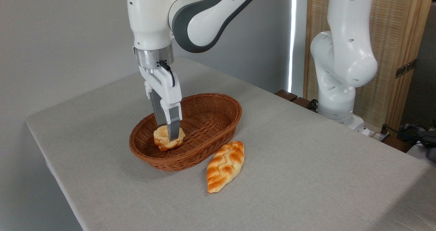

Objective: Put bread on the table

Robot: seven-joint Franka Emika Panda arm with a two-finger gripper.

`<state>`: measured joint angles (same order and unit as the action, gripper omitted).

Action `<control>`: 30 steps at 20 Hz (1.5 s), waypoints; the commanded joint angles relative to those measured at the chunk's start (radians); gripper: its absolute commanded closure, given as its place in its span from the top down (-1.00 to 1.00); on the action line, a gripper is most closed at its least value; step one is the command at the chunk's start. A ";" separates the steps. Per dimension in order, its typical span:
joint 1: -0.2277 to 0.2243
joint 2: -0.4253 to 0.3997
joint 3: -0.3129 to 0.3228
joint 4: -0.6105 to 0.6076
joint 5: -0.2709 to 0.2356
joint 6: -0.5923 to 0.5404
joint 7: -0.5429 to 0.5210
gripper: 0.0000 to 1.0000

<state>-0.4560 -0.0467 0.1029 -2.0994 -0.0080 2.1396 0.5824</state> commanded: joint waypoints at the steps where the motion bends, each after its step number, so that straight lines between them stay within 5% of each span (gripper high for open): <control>1: -0.015 0.001 0.008 -0.013 0.017 0.029 -0.009 1.00; 10: -0.023 0.027 0.009 -0.016 0.068 0.029 -0.007 1.00; 15: -0.020 0.025 0.011 -0.014 0.079 0.029 -0.007 0.08; 30: -0.015 -0.002 0.017 -0.008 0.077 0.016 -0.012 0.05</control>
<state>-0.4655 -0.0209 0.1065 -2.1014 0.0505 2.1435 0.5824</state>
